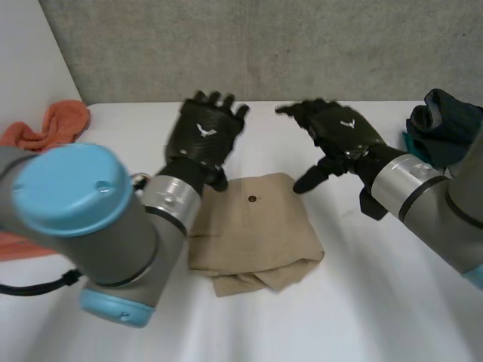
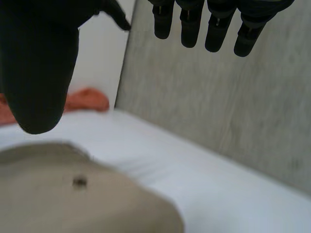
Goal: Fold the laundry.
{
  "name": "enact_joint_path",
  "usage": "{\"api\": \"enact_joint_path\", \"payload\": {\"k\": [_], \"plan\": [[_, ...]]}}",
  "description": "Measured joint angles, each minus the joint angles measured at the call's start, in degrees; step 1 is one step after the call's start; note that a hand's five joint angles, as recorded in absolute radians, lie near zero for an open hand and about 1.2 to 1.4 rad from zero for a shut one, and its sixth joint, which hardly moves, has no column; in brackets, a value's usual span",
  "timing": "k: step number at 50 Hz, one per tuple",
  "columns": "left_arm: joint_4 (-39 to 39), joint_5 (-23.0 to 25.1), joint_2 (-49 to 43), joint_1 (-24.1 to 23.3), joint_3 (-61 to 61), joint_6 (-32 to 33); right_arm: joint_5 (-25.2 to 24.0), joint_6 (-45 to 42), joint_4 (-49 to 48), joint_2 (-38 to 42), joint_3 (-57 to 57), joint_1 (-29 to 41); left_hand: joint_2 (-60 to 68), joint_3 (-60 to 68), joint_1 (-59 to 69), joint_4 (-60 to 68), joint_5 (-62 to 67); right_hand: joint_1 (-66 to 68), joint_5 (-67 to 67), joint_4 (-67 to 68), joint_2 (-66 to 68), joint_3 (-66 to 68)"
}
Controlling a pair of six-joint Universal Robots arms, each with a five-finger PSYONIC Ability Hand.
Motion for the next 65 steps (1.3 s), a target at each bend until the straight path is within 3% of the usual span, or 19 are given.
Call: {"api": "enact_joint_path", "payload": {"k": [6, 10, 25, 33, 42, 46, 52, 53, 59, 65], "plan": [[-9.08, -4.21, -5.58, -1.77, 4.83, -2.7, 0.24, -7.55, 15.41, 9.93, -11.35, 0.04, 0.0, 0.0, 0.0, 0.0, 0.0, 0.0, -0.05, 0.0, 0.0, 0.0], [-14.3, -7.04, -7.41, -2.31, 5.52, -5.24, 1.15, -11.59, 20.49, 15.34, -16.77, 1.11, 0.0, 0.0, 0.0, 0.0, 0.0, 0.0, -0.05, 0.0, 0.0, 0.0], [-21.85, -7.85, -14.8, -1.78, 5.83, -7.23, 9.21, -21.81, 20.99, 25.55, -19.21, 5.88, 0.0, 0.0, -0.26, 0.0, 0.0, 0.0, -0.05, 0.0, 0.0, 0.0], [-21.71, -7.44, -14.39, -1.34, 6.67, -6.94, 15.12, -26.96, 17.16, 23.75, -17.37, 6.21, 0.0, 0.0, -1.17, 0.0, 0.0, 0.0, -0.05, 0.0, 0.0, 0.0], [-21.14, -6.43, -6.24, -1.27, 8.23, -7.14, 16.01, -26.49, 3.0, 11.98, -6.77, 7.22, 0.0, 0.0, -1.17, 0.0, 0.0, 0.0, -0.11, 0.0, -0.01, 0.0], [-20.77, -3.39, -2.02, -0.85, 8.4, -7.2, 15.68, -26.21, -2.76, 4.33, 1.12, 8.09, 0.0, 0.0, -1.17, 0.0, 0.0, 0.0, -0.13, 0.0, -0.01, 0.0], [-20.65, 5.67, 3.11, 1.44, 7.7, -7.37, 13.43, -26.9, -8.74, -3.24, 13.91, 8.99, 0.0, 0.0, -1.17, 0.0, 0.0, 0.0, -0.13, 0.0, -0.01, 0.0], [-20.72, 9.02, 4.24, 2.46, 7.39, -7.47, 12.13, -27.36, -11.07, -4.37, 18.42, 9.36, 0.0, 0.0, -1.17, 0.0, 0.0, 0.0, -0.13, 0.0, -0.01, 0.0], [-21.0, 16.47, 5.7, 4.64, 6.65, -8.14, 7.79, -29.5, -19.81, -4.26, 29.44, 10.08, 0.0, 0.0, -1.17, 0.0, 0.0, 0.0, -0.14, 0.0, -0.01, 0.0], [-21.06, 17.65, 5.47, 4.8, 6.47, -8.99, 5.43, -33.36, -29.08, 1.05, 33.49, 10.2, 0.0, 0.0, -1.17, 0.0, 0.0, 0.0, -0.15, 0.0, -0.01, 0.0]]}}
